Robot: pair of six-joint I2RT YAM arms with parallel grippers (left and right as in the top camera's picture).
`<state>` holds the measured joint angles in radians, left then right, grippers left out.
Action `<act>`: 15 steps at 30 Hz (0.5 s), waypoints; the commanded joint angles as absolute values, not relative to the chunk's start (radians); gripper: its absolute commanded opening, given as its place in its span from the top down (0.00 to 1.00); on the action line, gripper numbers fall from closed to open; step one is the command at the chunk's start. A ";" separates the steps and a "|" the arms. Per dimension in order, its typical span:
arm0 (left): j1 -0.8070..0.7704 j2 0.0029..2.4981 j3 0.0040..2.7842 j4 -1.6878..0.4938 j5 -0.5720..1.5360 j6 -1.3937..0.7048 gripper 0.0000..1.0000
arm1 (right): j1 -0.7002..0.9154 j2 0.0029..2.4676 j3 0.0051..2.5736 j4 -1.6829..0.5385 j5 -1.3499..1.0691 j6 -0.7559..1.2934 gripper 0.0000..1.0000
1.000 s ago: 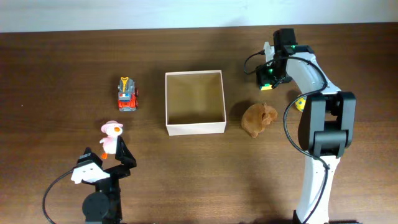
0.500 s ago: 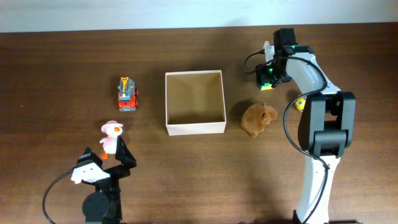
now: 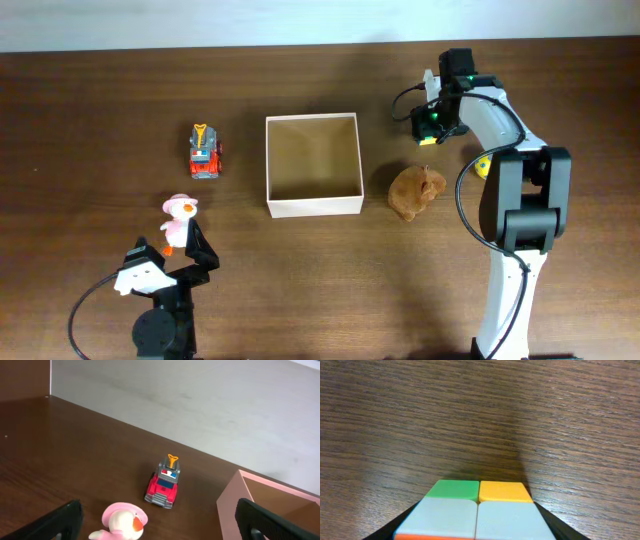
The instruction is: Pack container
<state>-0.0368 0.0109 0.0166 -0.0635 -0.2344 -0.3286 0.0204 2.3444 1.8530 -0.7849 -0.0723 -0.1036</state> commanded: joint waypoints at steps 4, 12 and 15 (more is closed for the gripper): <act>-0.035 0.006 0.009 -0.061 -0.224 -0.313 0.01 | 0.026 2.367 1.844 -0.785 -0.078 -0.096 0.35; -0.035 0.006 0.009 -0.061 -0.224 -0.313 0.01 | 0.026 2.392 1.844 -0.780 -0.078 -0.096 0.34; -0.035 0.006 0.009 -0.061 -0.224 -0.313 0.01 | 0.026 2.394 1.844 -0.777 -0.078 -0.096 0.41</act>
<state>-0.0368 0.0109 0.0166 -0.0635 -0.2344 -0.3290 0.0204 2.3482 1.8530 -0.7776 -0.0715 -0.1078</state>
